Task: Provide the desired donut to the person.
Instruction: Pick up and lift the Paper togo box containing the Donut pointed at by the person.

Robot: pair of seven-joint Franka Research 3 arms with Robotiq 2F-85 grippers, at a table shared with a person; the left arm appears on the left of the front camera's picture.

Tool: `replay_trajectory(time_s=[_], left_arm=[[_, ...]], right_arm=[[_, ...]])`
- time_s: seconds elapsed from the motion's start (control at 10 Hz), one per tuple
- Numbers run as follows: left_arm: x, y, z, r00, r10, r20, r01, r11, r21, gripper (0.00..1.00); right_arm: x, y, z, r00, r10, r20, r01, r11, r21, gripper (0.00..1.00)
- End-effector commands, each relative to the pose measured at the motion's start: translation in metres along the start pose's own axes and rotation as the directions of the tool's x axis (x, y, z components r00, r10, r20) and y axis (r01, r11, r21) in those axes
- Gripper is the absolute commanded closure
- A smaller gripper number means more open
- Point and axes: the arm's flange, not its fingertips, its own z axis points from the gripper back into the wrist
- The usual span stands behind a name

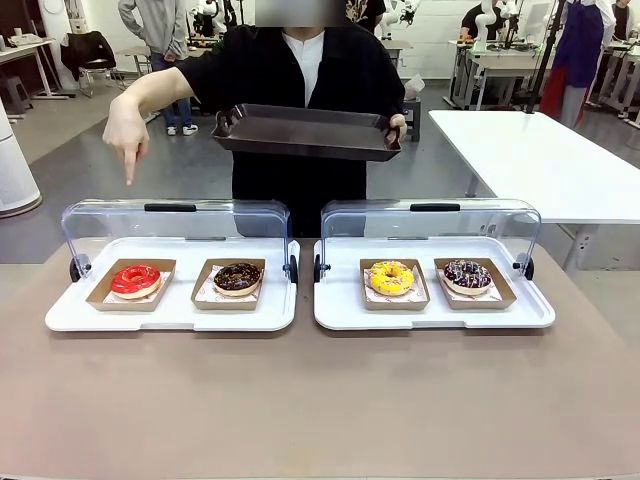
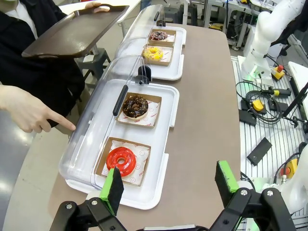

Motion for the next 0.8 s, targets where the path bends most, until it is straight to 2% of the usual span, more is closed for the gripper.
replay_trajectory(time_s=[0.0,0.7], left_arm=[[0.0016,-0.001,0.001,1.0,-0.003,0.0,0.003,1.0,-0.004,0.0],[0.0016,-0.001,0.001,1.0,-0.003,0.0,0.003,1.0,-0.004,0.0]], right_arm=[[0.0026,0.0002,0.0004,1.0,0.008,0.002,-0.008,1.0,-0.006,0.0],[0.0026,0.0002,0.0004,1.0,0.008,0.002,-0.008,1.0,-0.006,0.0]])
